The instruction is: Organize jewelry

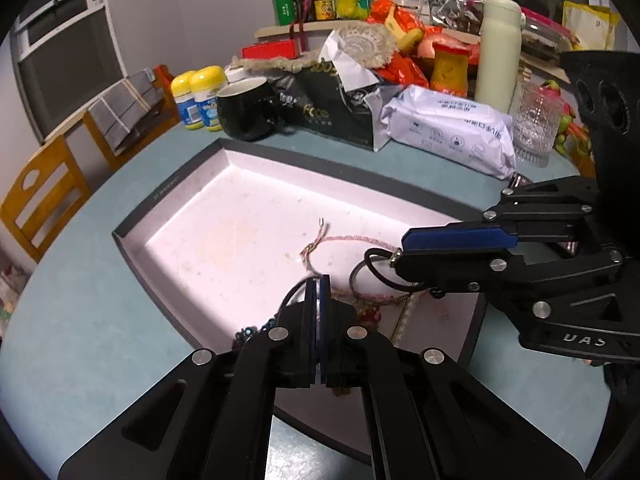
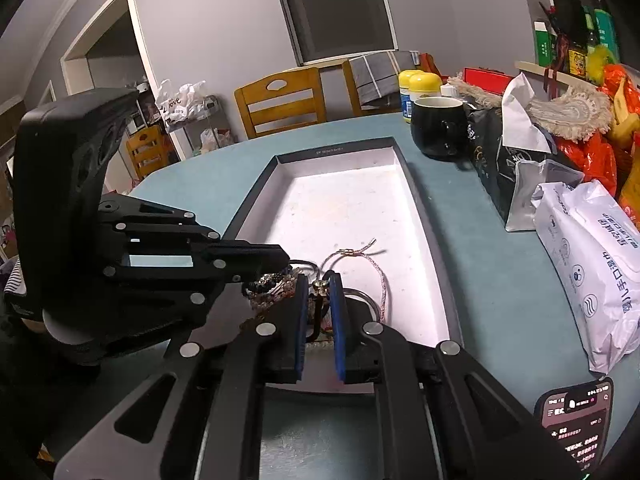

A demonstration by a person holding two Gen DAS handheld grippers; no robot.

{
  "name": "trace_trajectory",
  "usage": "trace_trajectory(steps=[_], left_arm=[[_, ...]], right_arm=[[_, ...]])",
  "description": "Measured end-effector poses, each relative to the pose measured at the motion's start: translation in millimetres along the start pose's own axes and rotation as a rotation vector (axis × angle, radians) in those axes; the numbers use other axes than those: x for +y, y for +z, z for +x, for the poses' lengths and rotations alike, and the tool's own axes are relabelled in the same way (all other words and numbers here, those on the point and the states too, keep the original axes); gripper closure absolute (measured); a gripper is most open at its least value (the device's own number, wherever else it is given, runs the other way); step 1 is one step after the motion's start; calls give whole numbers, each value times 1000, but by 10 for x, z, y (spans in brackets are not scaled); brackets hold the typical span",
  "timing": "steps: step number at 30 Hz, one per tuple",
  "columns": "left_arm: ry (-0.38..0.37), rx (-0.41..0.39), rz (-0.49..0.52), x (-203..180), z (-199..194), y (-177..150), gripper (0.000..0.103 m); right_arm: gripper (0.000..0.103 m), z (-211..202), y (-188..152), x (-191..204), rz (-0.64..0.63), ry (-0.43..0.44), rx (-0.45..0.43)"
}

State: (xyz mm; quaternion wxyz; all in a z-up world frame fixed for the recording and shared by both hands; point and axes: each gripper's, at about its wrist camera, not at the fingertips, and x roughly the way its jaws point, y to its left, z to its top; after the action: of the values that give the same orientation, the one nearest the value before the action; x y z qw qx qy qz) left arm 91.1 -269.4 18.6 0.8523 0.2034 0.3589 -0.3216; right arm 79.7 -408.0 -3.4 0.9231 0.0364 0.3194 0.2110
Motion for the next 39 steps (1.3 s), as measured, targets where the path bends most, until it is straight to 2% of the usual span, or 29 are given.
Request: trace_trajectory(steps=[6, 8, 9, 12, 14, 15, 16, 20, 22, 24, 27, 34, 39], left_arm=[[8, 1, -6, 27, -69, -58, 98], [20, -7, -3, 32, -122, -75, 87], [27, -13, -4, 36, -151, -84, 78], [28, -31, -17, 61, -227, -113, 72], [38, -57, -34, 83, -289, -140, 63], [42, -75, -46, 94, -328, -157, 54], [45, -88, -54, 107, -355, -164, 47], [52, -146, -89, 157, -514, -223, 29], [70, -177, -104, 168, -600, -260, 16], [78, -206, -106, 153, -677, -298, 13], [84, -243, -128, 138, -765, -351, 7], [85, -271, -176, 72, -822, -442, 3], [70, -236, -246, 95, -716, -545, 3]], right_arm=[[89, -39, -17, -12, 12, -22, -12], [75, -48, -17, -12, 15, -35, -16], [66, -57, -20, -2, 12, -50, -25], [65, -92, -28, 24, 13, -71, -39], [64, -123, -41, 52, 16, -93, -57], [59, -142, -47, 66, 13, -110, -66], [48, -164, -51, 79, 10, -130, -76], [26, -298, -72, 112, 9, -204, -129], [11, -381, -81, 117, 13, -249, -164], [5, -449, -91, 104, 20, -273, -186], [5, -533, -119, 79, 47, -291, -213], [5, -656, -296, 155, 27, -295, -217], [5, -710, -347, 240, 3, -288, -229]])
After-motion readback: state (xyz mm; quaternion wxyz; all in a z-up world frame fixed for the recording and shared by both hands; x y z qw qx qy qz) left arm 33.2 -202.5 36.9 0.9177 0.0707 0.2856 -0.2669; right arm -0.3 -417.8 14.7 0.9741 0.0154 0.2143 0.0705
